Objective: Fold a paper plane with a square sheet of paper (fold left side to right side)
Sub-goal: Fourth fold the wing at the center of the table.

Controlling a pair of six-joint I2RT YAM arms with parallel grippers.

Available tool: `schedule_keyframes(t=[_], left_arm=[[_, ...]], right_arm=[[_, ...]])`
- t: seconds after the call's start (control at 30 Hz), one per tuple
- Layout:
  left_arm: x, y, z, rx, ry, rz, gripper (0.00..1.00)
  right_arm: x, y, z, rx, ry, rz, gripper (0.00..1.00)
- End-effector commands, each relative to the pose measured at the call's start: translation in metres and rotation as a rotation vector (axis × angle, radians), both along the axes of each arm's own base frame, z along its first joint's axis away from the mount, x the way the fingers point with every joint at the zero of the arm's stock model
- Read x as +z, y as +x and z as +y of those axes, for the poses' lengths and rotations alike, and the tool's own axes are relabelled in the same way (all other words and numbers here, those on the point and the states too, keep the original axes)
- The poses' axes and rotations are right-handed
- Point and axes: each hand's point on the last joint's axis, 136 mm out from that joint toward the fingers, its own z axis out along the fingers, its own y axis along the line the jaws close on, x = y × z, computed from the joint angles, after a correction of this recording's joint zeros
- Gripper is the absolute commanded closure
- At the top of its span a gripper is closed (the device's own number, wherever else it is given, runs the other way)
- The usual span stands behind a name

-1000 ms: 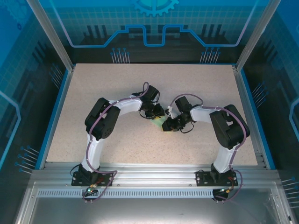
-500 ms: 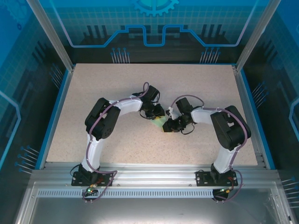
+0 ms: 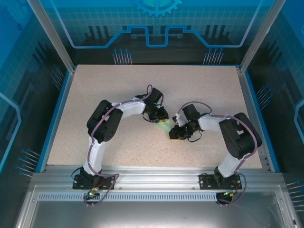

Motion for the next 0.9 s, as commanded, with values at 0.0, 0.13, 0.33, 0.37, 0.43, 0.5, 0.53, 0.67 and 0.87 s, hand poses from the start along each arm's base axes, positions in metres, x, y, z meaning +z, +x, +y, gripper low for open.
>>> schedule_keyframes(t=[0.0,0.13,0.33,0.37,0.43,0.5,0.53,0.67,0.87], left_arm=[[-0.033,-0.008,0.024,0.022,0.102,0.049,0.75],[-0.032,-0.008,0.023,0.023,0.097,0.046,0.75],[-0.030,-0.008,0.020,0.020,0.092,0.041,0.75],[-0.030,-0.008,0.021,0.020,0.091,0.040,0.75],[-0.030,-0.008,0.021,0.021,0.091,0.041,0.75],[-0.029,-0.009,0.020,0.018,0.091,0.039,0.75],[-0.029,-0.008,0.020,0.020,0.090,0.039,0.75],[-0.027,-0.008,0.020,0.019,0.090,0.037,0.75],[-0.026,-0.005,0.021,0.015,0.096,0.028,0.75]], right_arm=[[-0.005,-0.041,-0.019,-0.013,-0.051,0.182,0.77],[0.029,-0.024,-0.009,-0.018,0.031,0.095,0.77],[0.060,0.025,0.008,-0.086,0.106,-0.031,0.97],[0.058,0.032,0.010,-0.100,0.098,-0.035,1.00],[0.048,0.040,0.011,-0.125,0.075,-0.030,1.00],[0.046,0.056,0.013,-0.149,0.061,-0.040,1.00],[0.041,0.058,0.013,-0.155,0.051,-0.030,1.00],[0.015,0.054,0.010,-0.164,0.008,0.041,1.00],[-0.016,0.039,-0.010,-0.176,-0.131,0.115,1.00]])
